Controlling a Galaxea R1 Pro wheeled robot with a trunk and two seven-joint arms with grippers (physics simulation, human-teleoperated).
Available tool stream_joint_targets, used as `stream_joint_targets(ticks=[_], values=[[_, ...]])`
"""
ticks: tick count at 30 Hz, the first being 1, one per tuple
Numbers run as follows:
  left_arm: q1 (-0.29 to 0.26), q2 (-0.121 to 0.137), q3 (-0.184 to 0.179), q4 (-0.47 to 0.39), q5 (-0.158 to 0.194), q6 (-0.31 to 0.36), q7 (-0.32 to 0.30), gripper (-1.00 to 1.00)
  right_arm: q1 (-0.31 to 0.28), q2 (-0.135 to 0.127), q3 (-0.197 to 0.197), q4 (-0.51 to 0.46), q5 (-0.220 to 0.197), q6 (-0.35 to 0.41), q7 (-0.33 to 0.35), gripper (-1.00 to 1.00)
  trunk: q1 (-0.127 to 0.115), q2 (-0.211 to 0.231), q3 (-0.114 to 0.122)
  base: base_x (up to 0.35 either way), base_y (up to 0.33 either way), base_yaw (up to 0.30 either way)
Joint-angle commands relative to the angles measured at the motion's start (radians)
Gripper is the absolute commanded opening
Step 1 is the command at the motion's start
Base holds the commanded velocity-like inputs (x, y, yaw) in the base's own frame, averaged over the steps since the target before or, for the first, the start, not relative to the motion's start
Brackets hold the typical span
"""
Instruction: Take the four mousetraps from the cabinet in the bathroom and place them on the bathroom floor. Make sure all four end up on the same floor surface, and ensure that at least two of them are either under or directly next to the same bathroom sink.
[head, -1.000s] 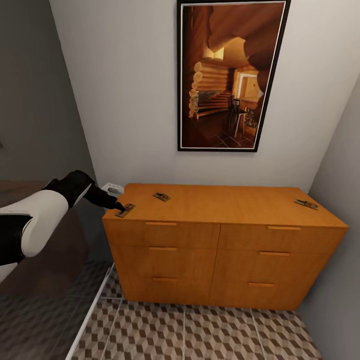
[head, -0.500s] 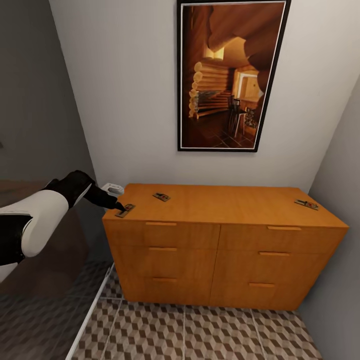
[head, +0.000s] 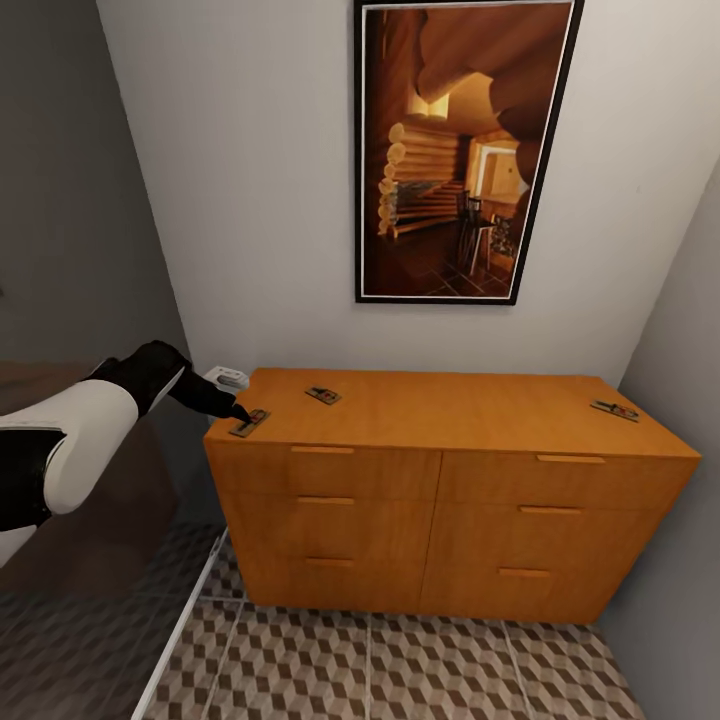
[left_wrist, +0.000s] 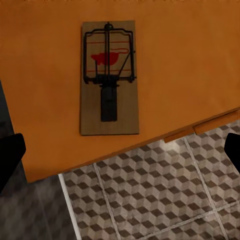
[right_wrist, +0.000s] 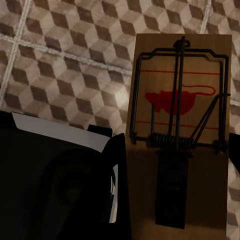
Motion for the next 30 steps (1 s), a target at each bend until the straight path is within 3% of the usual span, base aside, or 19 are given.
stream_joint_targets(ticks=[1, 30], values=[[0.0, 0.001, -0.008, -0.002, 0.003, 0.006, -0.006, 1.0, -0.001, 0.0, -0.007, 0.001, 0.01, -0.003, -0.004, -1.0, 0.0, -0.001, -0.001, 0.002, 0.0, 0.0], [0.016, -0.007, -0.008, -0.002, 0.002, 0.006, -0.006, 1.0, -0.001, 0.0, -0.007, 0.001, 0.01, -0.003, -0.004, -1.0, 0.0, -0.001, -0.001, 0.051, 0.0, 0.0]])
